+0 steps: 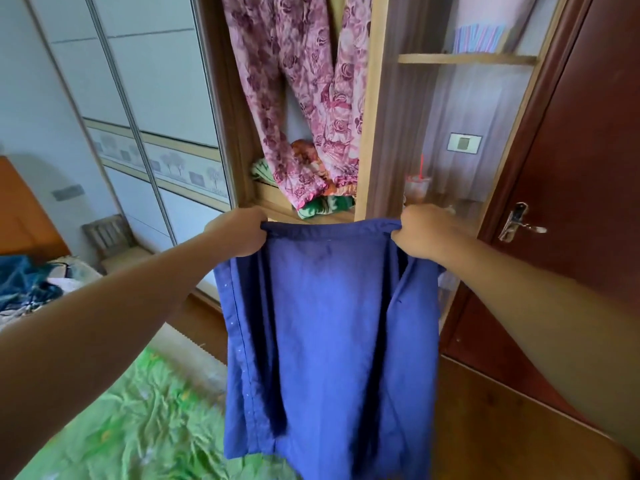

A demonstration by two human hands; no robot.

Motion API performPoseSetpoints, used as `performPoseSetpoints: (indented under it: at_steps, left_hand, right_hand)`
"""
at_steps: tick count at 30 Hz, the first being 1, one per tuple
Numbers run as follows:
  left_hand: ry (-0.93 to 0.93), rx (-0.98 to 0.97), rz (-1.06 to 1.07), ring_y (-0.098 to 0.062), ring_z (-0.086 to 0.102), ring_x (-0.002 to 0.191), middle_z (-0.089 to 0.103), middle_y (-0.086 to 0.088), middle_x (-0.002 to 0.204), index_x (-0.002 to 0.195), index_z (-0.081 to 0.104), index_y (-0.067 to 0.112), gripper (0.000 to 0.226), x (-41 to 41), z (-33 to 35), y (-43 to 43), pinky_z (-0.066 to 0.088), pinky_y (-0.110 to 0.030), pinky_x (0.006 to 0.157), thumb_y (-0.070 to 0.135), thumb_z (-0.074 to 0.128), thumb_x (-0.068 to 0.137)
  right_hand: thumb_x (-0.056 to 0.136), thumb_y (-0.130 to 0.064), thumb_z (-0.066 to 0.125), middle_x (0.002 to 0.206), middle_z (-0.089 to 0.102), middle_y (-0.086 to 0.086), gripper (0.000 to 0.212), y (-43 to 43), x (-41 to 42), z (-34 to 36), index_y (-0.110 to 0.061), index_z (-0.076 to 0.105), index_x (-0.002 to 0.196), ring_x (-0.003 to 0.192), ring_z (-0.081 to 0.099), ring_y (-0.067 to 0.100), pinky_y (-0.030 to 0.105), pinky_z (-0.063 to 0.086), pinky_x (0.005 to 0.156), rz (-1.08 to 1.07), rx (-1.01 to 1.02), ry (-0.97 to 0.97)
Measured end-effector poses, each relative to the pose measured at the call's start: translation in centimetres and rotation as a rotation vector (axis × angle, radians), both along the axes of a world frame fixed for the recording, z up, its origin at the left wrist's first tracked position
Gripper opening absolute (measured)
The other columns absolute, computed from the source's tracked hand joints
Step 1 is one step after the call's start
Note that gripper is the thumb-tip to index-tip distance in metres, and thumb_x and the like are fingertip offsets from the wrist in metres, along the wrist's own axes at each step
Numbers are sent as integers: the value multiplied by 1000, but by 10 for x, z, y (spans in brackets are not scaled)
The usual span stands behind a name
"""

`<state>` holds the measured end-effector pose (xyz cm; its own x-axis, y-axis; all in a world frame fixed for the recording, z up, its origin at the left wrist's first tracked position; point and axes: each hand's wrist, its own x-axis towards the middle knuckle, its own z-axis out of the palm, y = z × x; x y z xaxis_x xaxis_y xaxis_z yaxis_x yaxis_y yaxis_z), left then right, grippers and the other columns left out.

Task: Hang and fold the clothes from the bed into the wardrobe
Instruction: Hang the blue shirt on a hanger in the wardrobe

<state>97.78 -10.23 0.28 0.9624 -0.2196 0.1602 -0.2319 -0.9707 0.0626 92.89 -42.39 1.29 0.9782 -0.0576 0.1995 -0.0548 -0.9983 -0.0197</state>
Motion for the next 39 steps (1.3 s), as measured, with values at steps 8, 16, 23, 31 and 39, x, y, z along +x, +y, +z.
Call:
performPoseSetpoints:
  at_steps: [8, 16, 23, 31, 39]
  left_hand:
    - [14, -26, 148, -29, 50, 87, 56, -3, 92, 77, 49, 28, 20, 81, -13, -16, 41, -33, 73, 16, 44, 92]
    - [38, -53, 351, -30, 56, 88, 58, -5, 92, 80, 54, 19, 16, 130, -19, -31, 49, -39, 78, 17, 44, 92]
    - [49, -173, 486, -27, 58, 84, 64, -8, 93, 94, 65, 12, 25, 156, -24, -30, 45, -35, 72, 32, 49, 92]
    - [116, -280, 437, -19, 60, 74, 64, -3, 80, 83, 64, 16, 45, 217, -29, -12, 50, -34, 68, 61, 61, 88]
    - [16, -240, 333, -17, 52, 65, 55, -1, 71, 77, 62, 9, 41, 365, -26, 39, 38, -28, 56, 48, 64, 90]
  right_hand:
    - [91, -26, 55, 59, 29, 2, 41, -5, 132, -24, -20, 28, 62, 50, 29, 20, 30, 18, 49, 230, 221, 53]
    - [86, -30, 54, 65, 53, 8, 27, -2, 229, -42, -13, 43, 67, 56, 50, 24, 28, 31, 49, 399, 355, 115]
    - [79, -41, 56, 56, 51, 1, 29, 23, 277, -42, -15, 49, 66, 51, 52, 21, 28, 30, 49, 492, 516, 238]
    - [92, -42, 55, 56, 46, 1, 40, 49, 348, -47, -13, 45, 67, 49, 45, 20, 31, 27, 47, 565, 481, 126]
    - [93, -49, 55, 64, 57, 2, 42, 112, 477, -67, -12, 56, 73, 59, 56, 20, 31, 32, 48, 501, 556, 11]
